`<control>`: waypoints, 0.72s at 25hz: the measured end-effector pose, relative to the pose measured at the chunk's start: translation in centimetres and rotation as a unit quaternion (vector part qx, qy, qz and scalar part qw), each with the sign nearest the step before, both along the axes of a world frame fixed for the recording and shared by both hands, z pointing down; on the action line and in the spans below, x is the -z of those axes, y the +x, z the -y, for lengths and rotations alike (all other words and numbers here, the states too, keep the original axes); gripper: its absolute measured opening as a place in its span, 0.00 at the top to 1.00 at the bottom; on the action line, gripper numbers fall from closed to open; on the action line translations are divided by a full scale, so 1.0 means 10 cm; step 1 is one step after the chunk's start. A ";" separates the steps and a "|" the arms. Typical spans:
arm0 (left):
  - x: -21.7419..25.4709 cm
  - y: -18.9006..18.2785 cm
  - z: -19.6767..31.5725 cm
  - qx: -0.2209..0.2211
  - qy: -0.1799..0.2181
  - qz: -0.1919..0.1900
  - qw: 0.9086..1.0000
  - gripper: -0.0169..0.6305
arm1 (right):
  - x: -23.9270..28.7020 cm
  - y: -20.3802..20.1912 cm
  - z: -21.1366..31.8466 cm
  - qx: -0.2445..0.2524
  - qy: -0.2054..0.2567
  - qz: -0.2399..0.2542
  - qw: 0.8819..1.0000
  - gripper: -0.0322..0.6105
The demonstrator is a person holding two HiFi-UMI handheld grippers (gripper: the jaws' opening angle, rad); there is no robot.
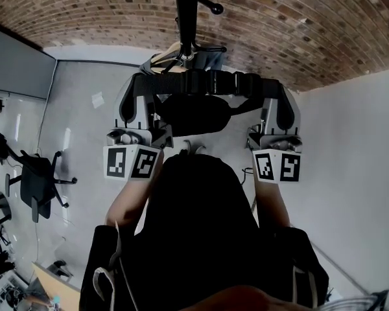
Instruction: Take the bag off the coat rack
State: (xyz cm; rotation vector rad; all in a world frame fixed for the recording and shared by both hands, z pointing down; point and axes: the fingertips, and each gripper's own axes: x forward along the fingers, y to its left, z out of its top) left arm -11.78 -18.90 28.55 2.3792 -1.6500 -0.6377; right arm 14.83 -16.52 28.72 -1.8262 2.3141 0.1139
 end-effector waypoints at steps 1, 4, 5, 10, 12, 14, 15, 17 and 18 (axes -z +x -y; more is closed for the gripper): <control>-0.01 0.00 0.00 -0.001 -0.002 -0.001 1.000 0.94 | -0.02 0.00 0.00 -0.001 -0.003 -0.001 1.000 0.91; -0.05 -0.01 -0.01 -0.003 -0.006 -0.001 1.000 0.94 | -0.05 -0.01 -0.01 -0.004 -0.006 -0.002 1.000 0.91; -0.06 -0.02 -0.01 -0.002 -0.007 0.000 1.000 0.94 | -0.06 -0.01 -0.02 -0.004 -0.006 -0.004 1.000 0.91; -0.10 0.00 0.06 -0.001 -0.010 0.003 1.000 0.94 | -0.10 0.01 0.03 -0.005 -0.012 -0.018 1.000 0.91; -0.10 -0.01 0.08 -0.001 -0.011 0.007 1.000 0.94 | -0.09 0.00 0.03 -0.009 -0.012 -0.024 1.000 0.91; -0.09 -0.02 0.06 0.003 -0.010 0.014 1.000 0.94 | -0.08 -0.02 0.03 -0.009 -0.011 -0.029 0.999 0.91; -0.08 -0.02 0.05 0.005 -0.008 0.019 1.000 0.94 | -0.09 -0.01 0.03 -0.009 -0.011 -0.029 0.999 0.91; -0.08 0.02 0.05 0.004 -0.005 0.023 1.000 0.94 | -0.09 0.03 0.04 -0.010 -0.010 -0.028 1.000 0.91; -0.08 0.05 0.06 0.002 -0.005 0.023 1.000 0.94 | -0.09 0.06 0.05 -0.012 -0.006 -0.028 1.000 0.91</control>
